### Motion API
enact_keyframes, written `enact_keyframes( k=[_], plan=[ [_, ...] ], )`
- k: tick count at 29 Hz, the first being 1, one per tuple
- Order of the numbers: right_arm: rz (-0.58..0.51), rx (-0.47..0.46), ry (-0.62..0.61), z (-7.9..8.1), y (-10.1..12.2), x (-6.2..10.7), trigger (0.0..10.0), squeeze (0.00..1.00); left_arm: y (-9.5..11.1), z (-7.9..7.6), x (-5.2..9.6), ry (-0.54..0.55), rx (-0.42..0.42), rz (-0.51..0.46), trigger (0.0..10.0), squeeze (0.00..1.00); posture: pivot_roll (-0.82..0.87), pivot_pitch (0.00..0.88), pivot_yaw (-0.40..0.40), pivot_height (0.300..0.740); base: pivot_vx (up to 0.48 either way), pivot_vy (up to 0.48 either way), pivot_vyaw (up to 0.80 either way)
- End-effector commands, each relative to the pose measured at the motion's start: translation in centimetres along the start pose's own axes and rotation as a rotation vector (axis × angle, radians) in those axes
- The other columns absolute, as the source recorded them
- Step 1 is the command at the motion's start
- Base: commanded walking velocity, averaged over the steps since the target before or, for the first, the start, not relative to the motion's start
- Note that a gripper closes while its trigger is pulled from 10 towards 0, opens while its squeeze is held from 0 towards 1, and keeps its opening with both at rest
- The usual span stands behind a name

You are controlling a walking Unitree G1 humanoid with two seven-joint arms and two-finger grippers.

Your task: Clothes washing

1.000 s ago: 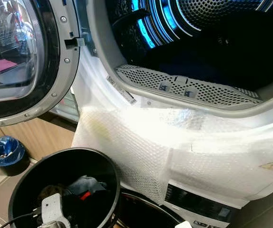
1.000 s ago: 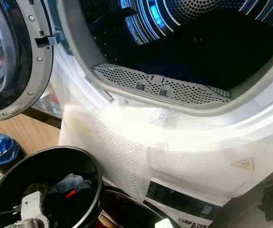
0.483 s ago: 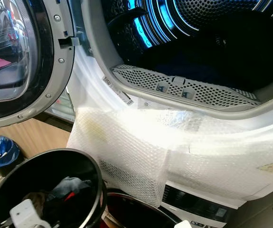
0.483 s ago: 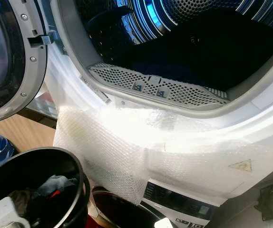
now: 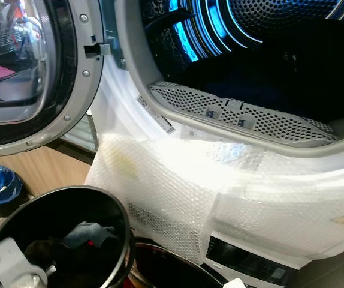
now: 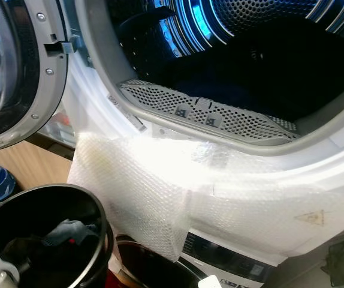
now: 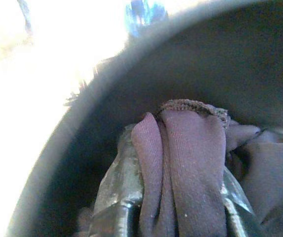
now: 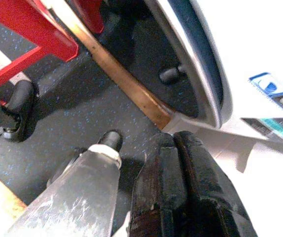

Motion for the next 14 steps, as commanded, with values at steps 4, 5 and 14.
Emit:
enact_keyframes(
  k=[4, 5, 14],
  plan=[
    [0.008, -0.015, -0.008, -0.4, -0.4, 0.1, 10.0, 0.0, 6.2, -1.0, 2.0, 0.003, -0.032, -0.305, 0.0, 0.0, 0.09, 0.009, -0.048, 0.74, 0.0, 0.0, 0.0],
    [0.009, -0.015, -0.007, -0.4, -0.4, 0.1, 10.0, 0.0, 7.1, -1.4, 2.4, -0.011, -0.042, -0.354, 0.0, 0.0, 0.09, 0.008, -0.05, 0.74, 0.0, 0.0, 0.0],
    [0.006, -0.024, 0.007, 0.1, -0.4, 0.0, 10.0, 0.0, 12.9, -5.0, 6.7, -0.178, -0.158, -0.696, 0.0, 0.0, 0.11, 0.044, -0.049, 0.74, 0.0, 0.0, 0.0]
  ],
)
Point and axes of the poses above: a point about 5 cm out from each wrist's last joint towards the gripper, its own x axis pointing back from the gripper into the wrist, its own y axis along the axis of the wrist's last joint, z = x × y, the point moved 4 cm from there along -x, pointing out of the wrist towards the gripper, and after that the axes turned 9 degrees about -x, right-handed, at the moved point
